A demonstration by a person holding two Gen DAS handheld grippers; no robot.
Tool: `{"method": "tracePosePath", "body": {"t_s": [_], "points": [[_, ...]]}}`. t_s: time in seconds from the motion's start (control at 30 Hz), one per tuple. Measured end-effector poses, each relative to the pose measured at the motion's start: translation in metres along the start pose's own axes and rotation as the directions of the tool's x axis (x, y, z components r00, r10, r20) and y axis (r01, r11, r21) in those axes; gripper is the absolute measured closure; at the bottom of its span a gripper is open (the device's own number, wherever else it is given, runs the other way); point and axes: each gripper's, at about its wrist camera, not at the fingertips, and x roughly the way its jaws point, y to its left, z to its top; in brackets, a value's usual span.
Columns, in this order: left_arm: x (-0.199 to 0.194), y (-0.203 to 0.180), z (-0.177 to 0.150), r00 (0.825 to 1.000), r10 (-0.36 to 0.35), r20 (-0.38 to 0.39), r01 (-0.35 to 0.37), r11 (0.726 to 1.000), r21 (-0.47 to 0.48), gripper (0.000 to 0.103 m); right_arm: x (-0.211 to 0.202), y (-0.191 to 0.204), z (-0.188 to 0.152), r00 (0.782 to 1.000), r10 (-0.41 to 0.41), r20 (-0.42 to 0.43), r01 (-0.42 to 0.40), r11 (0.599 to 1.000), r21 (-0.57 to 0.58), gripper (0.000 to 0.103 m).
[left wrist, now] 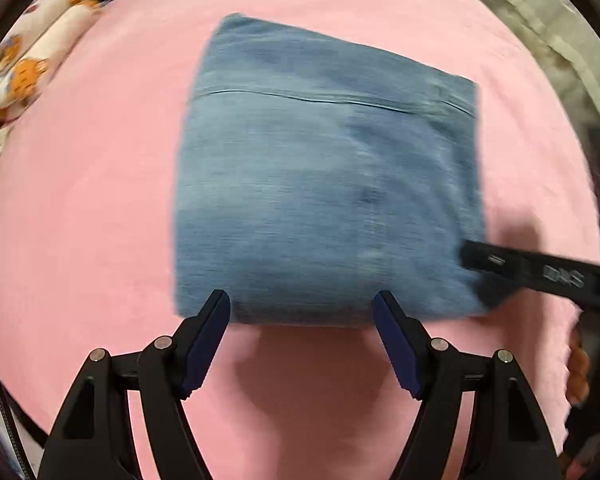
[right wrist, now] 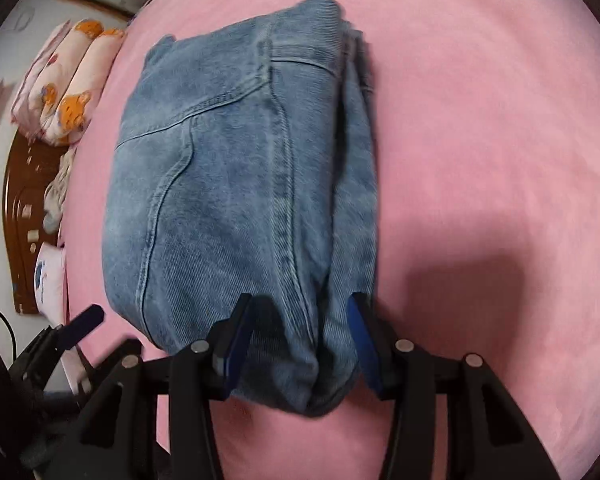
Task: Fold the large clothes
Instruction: 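Release the fold and press the bundle flat with both open grippers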
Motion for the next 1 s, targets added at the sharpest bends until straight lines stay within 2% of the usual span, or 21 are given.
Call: {"method": "tracePosePath", "body": {"t_s": [0.07,0.17,0.23,0.27,0.3,0.4,0.47,0.57,0.67,0.73,0.8,0.9,0.97,1.0], "points": [[0.003,0.017,0.002,1.000,0.024,0.001,-0.024,0.999,-0.036,0.031,-0.001,0.001,-0.007,1.000,-0.014,0.022,0.013,1.000,0.023,0.055],[0.012,0.040,0.003,1.000,0.003,-0.026,-0.005,0.997,-0.072,0.031,0.000,0.013,-0.014,0.997,-0.072,0.038,0.073,0.997,-0.025,0.055],[0.022,0.044,0.001,0.999,0.001,-0.043,-0.005,0.997,-0.081,0.031,0.002,0.018,-0.016,0.993,-0.116,0.039,0.118,0.991,-0.060,0.064],[0.031,0.053,0.002,0.999,0.004,-0.046,-0.008,0.996,-0.086,0.031,0.003,0.021,-0.018,0.988,-0.147,0.040,0.149,0.986,-0.077,0.075],[0.033,0.057,0.001,0.999,0.003,-0.045,-0.007,0.996,-0.086,0.031,0.004,0.024,-0.020,0.984,-0.173,0.046,0.177,0.980,-0.091,0.078],[0.041,0.063,0.000,0.999,-0.029,-0.038,0.026,0.996,-0.084,0.031,0.004,0.022,-0.028,0.984,-0.167,0.062,0.172,0.981,-0.094,0.089],[0.053,0.068,0.001,0.998,-0.046,-0.042,0.043,0.996,-0.076,0.031,0.005,0.016,-0.036,0.985,-0.149,0.083,0.155,0.984,-0.082,0.091],[0.066,0.075,0.002,0.997,-0.062,-0.052,0.058,0.995,-0.079,0.029,0.011,0.013,-0.046,0.977,-0.172,0.125,0.182,0.980,-0.077,0.091],[0.079,0.095,-0.002,0.990,-0.130,-0.058,0.120,0.982,-0.148,0.029,0.018,0.025,-0.054,0.949,-0.255,0.187,0.278,0.954,-0.110,0.092],[0.087,0.107,-0.007,0.981,-0.184,-0.063,0.168,0.965,-0.201,0.029,0.029,0.039,-0.060,0.908,-0.338,0.246,0.379,0.914,-0.146,0.092],[0.096,0.118,-0.011,0.972,-0.225,-0.067,0.202,0.948,-0.246,0.029,0.037,0.047,-0.063,0.878,-0.385,0.285,0.435,0.889,-0.141,0.092],[0.104,0.127,-0.017,0.971,-0.236,-0.045,0.218,0.945,-0.244,0.029,0.050,0.056,-0.055,0.830,-0.439,0.343,0.505,0.853,-0.130,0.091],[0.100,0.129,-0.022,0.973,-0.232,-0.019,0.221,0.949,-0.226,0.029,0.053,0.062,-0.048,0.814,-0.461,0.354,0.529,0.840,-0.123,0.091],[0.097,0.130,-0.024,0.973,-0.230,-0.003,0.224,0.952,-0.209,0.033,0.052,0.064,-0.047,0.813,-0.461,0.355,0.527,0.843,-0.113,0.091]]}}
